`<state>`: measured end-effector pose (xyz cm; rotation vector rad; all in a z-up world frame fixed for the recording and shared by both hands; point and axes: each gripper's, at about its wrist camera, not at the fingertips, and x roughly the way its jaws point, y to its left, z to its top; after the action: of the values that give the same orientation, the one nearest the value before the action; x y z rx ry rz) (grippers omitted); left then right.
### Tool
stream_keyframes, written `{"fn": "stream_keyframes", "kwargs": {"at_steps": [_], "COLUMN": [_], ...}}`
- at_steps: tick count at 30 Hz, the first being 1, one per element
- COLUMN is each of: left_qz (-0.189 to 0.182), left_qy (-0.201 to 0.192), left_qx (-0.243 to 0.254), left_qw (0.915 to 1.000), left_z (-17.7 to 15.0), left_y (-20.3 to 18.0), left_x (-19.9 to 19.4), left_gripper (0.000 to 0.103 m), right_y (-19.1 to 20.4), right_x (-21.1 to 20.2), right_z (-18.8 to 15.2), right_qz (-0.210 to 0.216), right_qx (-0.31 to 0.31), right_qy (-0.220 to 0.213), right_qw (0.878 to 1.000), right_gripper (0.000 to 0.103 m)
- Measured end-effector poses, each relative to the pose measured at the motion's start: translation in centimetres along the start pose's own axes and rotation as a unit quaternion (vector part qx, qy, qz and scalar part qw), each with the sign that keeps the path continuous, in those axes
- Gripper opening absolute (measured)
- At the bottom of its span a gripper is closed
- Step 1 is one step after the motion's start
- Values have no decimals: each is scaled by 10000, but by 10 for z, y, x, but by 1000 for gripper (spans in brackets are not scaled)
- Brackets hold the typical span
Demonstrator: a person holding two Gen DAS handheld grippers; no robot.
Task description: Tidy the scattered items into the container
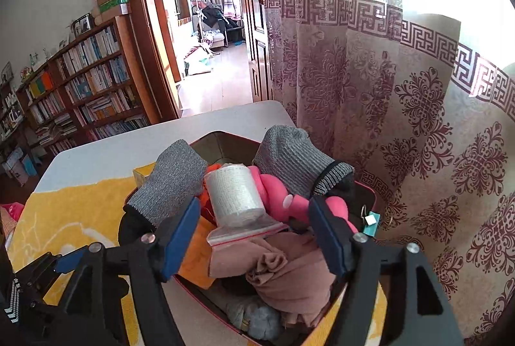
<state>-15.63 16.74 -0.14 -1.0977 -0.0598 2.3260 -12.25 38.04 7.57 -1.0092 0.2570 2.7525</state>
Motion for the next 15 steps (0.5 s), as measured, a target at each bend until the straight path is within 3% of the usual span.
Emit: {"fn": "stream_keyframes", "kwargs": {"at_steps": [7,15], "left_qz": [309,1511], "left_qy": [-95,-465], "left_qx": [164,681], "left_qw": [9993,9851], "left_z": [0,0], "left_y": [-8,-30], "left_x": [-5,-15], "left_gripper": [86,92], "right_y": [-8,-15], "right_x": [-23,-51], "right_z": [-18,-57], "right_qz": [85,-5], "right_qx": [195,230], "right_qy": [-77,126], "right_qw": [9997,9997], "right_gripper": [79,80]}}
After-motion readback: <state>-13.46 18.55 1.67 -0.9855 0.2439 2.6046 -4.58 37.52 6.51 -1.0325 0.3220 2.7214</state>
